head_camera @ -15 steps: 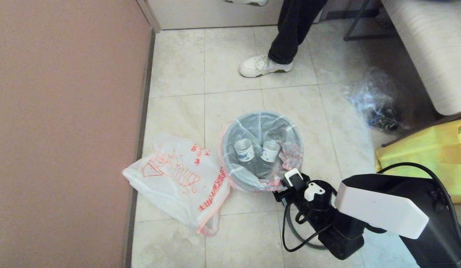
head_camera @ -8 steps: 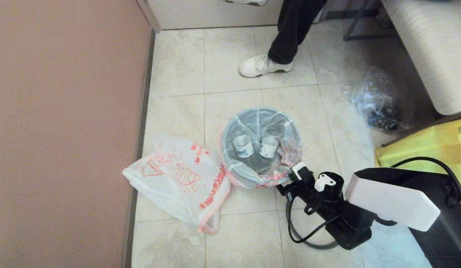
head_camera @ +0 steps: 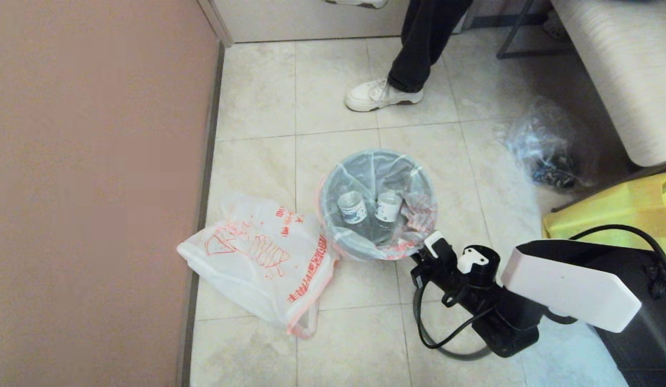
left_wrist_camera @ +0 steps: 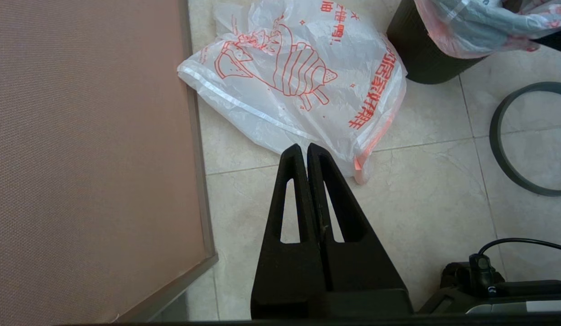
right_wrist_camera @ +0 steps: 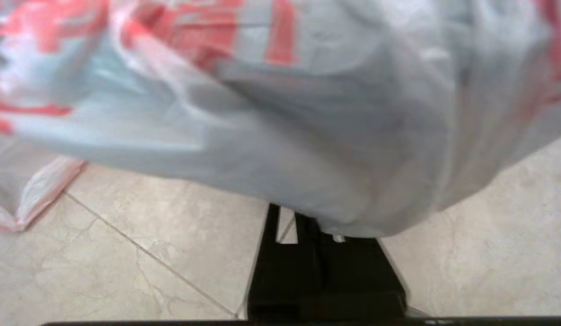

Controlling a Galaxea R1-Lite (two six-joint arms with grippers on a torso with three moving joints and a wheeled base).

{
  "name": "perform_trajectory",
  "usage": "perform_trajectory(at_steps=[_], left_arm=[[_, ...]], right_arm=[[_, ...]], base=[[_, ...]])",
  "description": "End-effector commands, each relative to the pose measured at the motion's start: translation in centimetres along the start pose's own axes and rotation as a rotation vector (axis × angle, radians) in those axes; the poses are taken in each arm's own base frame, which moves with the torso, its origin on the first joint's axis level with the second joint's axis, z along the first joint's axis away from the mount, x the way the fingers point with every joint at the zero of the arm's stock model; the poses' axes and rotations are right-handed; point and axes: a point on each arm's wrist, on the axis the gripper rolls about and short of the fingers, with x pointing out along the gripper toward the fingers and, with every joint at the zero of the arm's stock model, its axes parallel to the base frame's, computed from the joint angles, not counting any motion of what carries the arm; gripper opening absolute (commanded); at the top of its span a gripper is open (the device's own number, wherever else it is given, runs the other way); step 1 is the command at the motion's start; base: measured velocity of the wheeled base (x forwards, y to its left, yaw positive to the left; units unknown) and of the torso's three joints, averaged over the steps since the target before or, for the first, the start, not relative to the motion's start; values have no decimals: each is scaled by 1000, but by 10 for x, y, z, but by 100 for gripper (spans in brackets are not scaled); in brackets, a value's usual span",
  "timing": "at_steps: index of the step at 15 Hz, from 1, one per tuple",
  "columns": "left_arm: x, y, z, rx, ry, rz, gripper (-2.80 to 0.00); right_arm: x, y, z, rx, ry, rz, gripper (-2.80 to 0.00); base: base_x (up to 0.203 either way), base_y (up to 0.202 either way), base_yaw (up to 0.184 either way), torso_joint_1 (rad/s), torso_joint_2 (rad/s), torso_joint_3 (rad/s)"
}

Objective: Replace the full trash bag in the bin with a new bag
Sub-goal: Place the trash bag on the floor

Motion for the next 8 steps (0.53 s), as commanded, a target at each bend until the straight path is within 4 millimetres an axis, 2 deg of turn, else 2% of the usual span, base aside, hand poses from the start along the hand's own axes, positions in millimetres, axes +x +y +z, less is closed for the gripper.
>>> perform_trajectory(at_steps=[1,5,8], left_arm=[[0,0,0,0,1,0,-280],[0,0,0,1,1,-1,-280],[0,0,0,0,1,0,-280]], right_arm=[[-2,0,-1,-2,2,1,-280],[-19,-3,-6,12,60,16,-280],[-38,-6,9,57,74,38,-280]], base=[[0,0,0,0,0,0],[0,0,0,0,0,0],[0,0,0,0,0,0]])
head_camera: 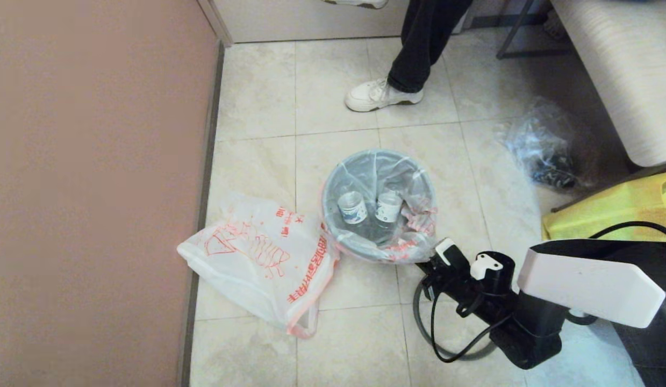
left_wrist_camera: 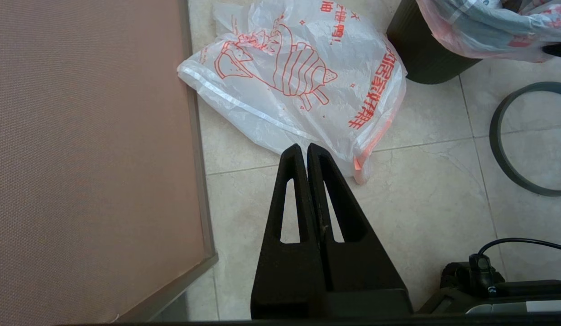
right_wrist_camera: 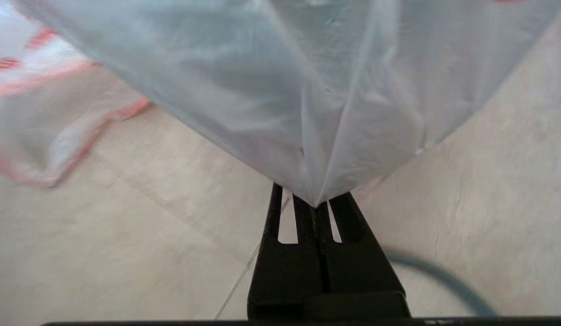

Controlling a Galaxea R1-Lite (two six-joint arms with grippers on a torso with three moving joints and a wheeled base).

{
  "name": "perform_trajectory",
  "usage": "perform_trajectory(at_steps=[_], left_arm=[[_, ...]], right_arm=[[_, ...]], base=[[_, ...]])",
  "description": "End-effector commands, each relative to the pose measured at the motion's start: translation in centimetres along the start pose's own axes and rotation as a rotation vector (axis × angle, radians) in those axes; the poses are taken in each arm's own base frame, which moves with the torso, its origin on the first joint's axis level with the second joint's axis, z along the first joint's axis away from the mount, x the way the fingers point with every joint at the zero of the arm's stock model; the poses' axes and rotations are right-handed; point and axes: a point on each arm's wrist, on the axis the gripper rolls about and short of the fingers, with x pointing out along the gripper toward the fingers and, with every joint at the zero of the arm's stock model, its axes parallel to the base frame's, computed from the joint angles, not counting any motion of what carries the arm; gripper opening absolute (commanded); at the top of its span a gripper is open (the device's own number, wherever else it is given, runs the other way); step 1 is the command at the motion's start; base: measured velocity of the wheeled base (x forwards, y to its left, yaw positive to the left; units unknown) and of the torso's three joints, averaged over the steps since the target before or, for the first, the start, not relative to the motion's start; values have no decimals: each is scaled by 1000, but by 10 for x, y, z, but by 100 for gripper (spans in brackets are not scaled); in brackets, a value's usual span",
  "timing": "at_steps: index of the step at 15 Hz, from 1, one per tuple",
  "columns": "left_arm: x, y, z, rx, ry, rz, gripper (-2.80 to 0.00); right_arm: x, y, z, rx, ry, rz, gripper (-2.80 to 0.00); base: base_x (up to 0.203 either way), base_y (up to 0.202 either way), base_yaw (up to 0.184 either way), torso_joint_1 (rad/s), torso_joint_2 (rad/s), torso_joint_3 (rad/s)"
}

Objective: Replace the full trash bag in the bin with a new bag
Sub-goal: Place the trash bag on the floor

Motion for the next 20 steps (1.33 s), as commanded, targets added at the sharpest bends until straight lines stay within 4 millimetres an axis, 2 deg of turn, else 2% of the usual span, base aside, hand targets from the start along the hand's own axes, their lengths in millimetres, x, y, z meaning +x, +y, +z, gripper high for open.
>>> perform_trajectory(at_steps=[1,5,11,16,20], left_arm=[[0,0,0,0,1,0,-280],[0,0,0,0,1,0,-280],[0,0,0,0,1,0,-280],[0,0,0,0,1,0,-280],[0,0,0,1,1,-1,-280]], right_arm=[[-15,-1,16,43,-14,13,-280],[-33,-7,30,201,-15,36,-280],[-50,-16,77,335,-51,37,-280],[-62,-20,104,386,-82,38,-280],[-57,-22,115,384,-97,44,-280]], base=[[0,0,0,0,0,0],[0,0,0,0,0,0],[0,0,0,0,0,0],[0,0,0,0,0,0],[0,0,0,0,0,0]])
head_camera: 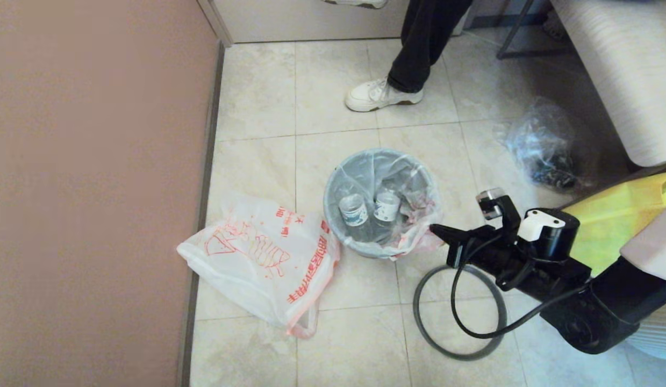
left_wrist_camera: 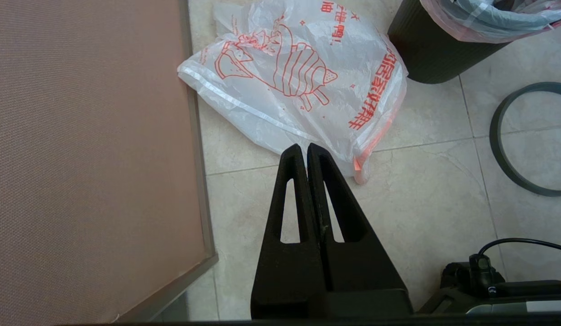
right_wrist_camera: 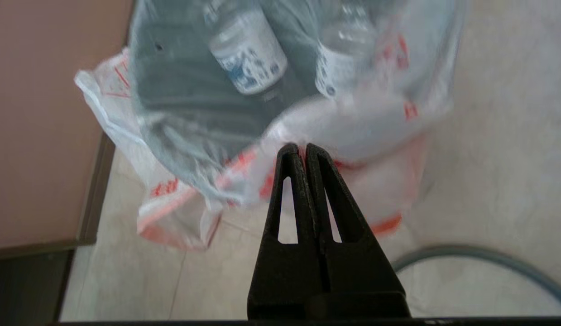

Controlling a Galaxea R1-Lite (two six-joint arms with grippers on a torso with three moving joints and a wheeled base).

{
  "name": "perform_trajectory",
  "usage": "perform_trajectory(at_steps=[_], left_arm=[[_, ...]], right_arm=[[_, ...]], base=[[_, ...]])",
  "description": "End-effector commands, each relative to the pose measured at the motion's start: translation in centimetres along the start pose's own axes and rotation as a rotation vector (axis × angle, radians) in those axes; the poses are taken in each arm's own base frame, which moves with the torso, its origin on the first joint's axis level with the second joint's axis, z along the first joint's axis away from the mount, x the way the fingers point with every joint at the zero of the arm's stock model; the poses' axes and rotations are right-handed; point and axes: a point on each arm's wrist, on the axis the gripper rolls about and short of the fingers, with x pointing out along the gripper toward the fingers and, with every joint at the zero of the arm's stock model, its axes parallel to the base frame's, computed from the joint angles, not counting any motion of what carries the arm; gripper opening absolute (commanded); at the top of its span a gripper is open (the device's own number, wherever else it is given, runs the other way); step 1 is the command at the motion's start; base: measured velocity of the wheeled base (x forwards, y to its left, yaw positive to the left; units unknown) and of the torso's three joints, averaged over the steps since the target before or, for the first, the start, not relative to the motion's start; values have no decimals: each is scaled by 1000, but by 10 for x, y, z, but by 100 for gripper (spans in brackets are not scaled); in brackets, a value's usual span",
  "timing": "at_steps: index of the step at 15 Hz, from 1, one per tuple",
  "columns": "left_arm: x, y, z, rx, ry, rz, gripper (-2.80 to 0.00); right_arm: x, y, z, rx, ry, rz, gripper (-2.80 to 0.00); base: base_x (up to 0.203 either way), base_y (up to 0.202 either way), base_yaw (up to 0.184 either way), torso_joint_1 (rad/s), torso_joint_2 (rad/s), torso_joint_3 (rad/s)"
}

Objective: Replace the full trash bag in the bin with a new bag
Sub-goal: Place the trash bag on the floor

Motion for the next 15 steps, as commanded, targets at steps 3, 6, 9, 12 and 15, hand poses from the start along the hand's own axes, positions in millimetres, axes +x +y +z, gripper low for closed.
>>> perform_trajectory(at_steps=[3,6,9,12,15], left_arm=[[0,0,0,0,2,-1,-280],[0,0,0,0,2,0,-280],[0,0,0,0,2,-1,-280],[0,0,0,0,2,0,-280],[0,0,0,0,2,0,-280]], right_arm=[[-6,4,16,106,20,-5,-280],[-27,-8,16,312,142,-88,-280],[-55,-13,20,419,246,-170,-280],[-67,-11,12,596,384,-187,-280],[-55,-26,3,763,423,-141,0]], base=[[0,0,0,0,0,0],[0,0,0,0,0,0],[0,0,0,0,0,0],[0,0,0,0,0,0],[0,0,0,0,0,0]])
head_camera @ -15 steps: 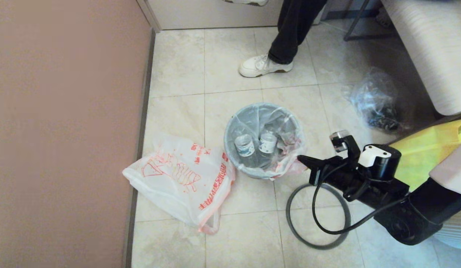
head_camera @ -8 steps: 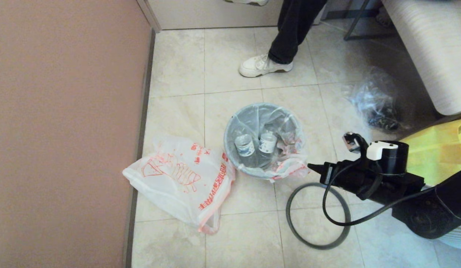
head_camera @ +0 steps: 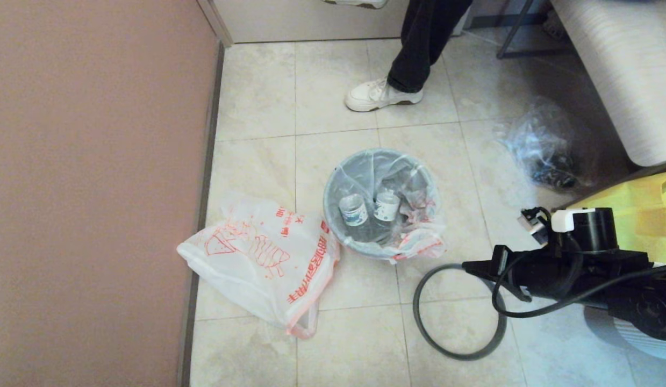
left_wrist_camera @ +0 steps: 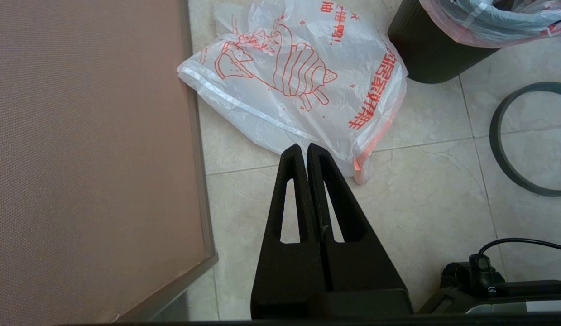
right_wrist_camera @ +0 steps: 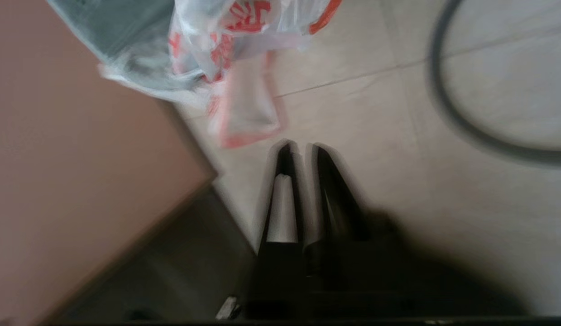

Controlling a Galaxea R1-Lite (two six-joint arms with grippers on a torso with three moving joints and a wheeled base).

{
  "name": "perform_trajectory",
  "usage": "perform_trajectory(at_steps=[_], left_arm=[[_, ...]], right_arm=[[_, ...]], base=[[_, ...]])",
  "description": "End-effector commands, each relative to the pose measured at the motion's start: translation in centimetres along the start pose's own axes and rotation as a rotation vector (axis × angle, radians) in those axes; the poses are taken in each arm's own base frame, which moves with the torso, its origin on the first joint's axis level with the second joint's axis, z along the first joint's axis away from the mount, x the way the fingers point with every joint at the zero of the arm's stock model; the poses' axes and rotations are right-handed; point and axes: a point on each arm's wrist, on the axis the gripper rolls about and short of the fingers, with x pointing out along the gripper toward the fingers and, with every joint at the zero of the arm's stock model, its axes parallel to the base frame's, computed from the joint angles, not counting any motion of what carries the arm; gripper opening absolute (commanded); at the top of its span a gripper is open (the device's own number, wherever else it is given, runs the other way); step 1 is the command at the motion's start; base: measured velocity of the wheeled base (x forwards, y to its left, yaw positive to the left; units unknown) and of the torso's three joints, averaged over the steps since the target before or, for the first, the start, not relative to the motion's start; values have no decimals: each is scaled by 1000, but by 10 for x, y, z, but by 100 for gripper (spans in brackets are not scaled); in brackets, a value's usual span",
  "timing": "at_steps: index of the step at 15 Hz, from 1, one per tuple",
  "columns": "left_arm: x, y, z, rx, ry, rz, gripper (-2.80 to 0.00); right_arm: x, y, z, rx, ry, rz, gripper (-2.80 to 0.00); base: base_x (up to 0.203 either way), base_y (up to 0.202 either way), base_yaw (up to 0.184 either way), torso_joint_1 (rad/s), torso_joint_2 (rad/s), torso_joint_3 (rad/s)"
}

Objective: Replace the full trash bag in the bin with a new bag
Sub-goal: Place the trash bag on the floor

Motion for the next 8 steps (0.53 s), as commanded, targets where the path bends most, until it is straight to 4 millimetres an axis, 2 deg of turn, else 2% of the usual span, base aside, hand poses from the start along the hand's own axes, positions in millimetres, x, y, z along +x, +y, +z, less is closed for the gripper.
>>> perform_trajectory(at_steps=[1,6,8], left_arm=[[0,0,0,0,2,0,-280],[0,0,0,0,2,0,-280],[0,0,0,0,2,0,-280]], right_arm=[[14,-11,4,69,30,5,0],[63,-43,7,187,-20,82,0],[75,-48,12,228,-56,122,0]], base=[[0,0,0,0,0,0],[0,0,0,0,0,0],[0,0,0,0,0,0]])
